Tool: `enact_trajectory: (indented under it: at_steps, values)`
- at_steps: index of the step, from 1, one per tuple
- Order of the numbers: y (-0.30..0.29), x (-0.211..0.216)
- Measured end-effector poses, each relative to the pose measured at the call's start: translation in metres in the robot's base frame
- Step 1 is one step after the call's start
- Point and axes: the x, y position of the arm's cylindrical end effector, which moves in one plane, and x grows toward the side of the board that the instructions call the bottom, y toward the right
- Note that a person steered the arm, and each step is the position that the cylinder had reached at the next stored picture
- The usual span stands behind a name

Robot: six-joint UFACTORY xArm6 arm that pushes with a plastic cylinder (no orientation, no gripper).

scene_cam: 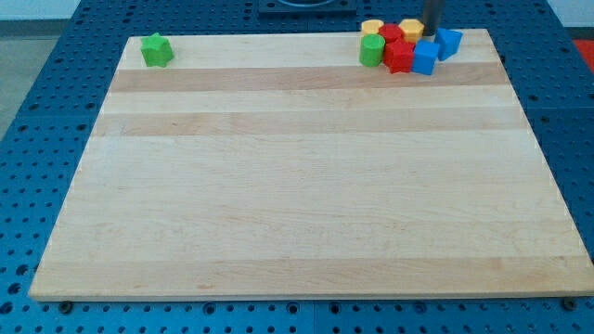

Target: Push yellow heart into green star

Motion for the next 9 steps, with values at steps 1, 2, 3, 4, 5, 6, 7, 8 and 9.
enact_trajectory:
  at_steps: [1, 2, 3, 4, 5, 6, 7, 8, 9]
  values:
    - [-0.024, 0.000]
    - [-0.049, 0.000]
    - [-0.079, 0.000]
    - [-0.111, 0.003]
    - [-0.145, 0.016]
    - [-0.179, 0.020]
    - [-0.211, 0.037]
    - [-0.220, 0.056]
    - [-0.233, 0.060]
